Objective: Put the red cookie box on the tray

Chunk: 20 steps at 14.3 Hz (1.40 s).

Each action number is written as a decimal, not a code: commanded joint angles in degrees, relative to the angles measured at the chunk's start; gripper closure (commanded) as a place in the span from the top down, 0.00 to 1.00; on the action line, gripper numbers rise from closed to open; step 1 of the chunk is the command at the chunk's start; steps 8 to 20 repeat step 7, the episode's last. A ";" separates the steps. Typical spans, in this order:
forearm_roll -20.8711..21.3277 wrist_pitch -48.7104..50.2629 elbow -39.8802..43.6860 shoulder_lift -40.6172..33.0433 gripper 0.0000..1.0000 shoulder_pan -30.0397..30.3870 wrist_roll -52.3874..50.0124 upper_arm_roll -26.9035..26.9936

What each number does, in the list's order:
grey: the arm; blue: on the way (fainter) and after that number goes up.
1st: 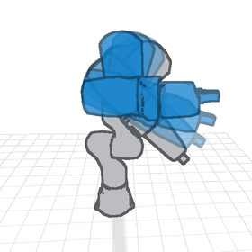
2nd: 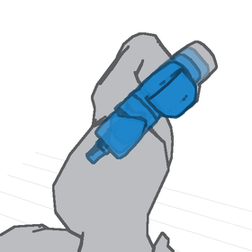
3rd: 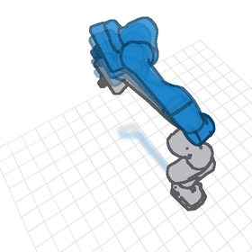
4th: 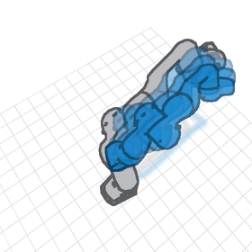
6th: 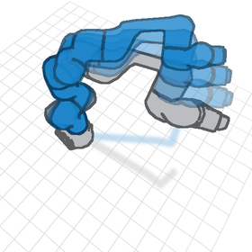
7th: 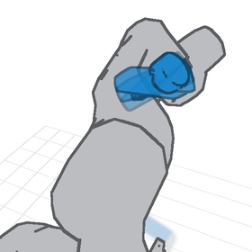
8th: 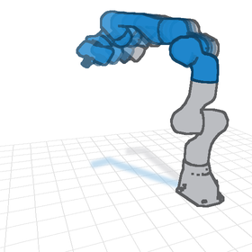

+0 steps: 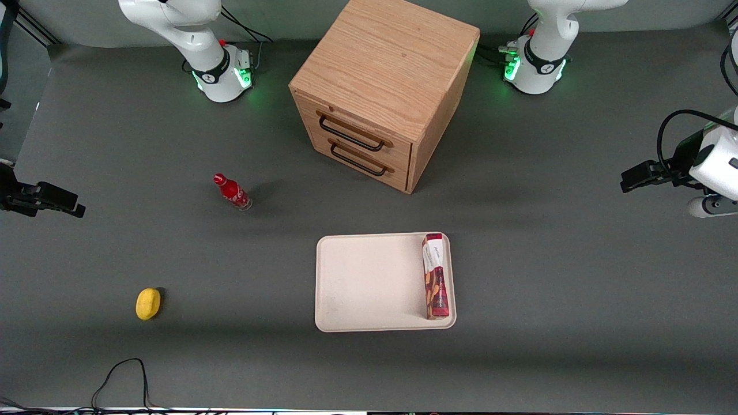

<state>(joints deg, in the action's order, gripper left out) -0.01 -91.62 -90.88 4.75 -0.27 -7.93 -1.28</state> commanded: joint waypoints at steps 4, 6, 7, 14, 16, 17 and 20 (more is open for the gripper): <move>-0.86 2.24 1.23 0.35 1.00 -0.34 1.52 0.76; -0.60 2.32 1.23 0.35 1.00 -0.43 1.52 0.76; -0.43 2.32 1.23 0.35 1.00 -0.43 1.34 0.76; -0.43 2.32 1.23 0.35 1.00 -0.43 1.34 0.76; -0.43 2.32 1.23 0.35 1.00 -0.43 1.34 0.76; -0.43 2.32 1.23 0.35 1.00 -0.43 1.34 0.76; -0.43 2.32 1.23 0.35 1.00 -0.43 1.34 0.76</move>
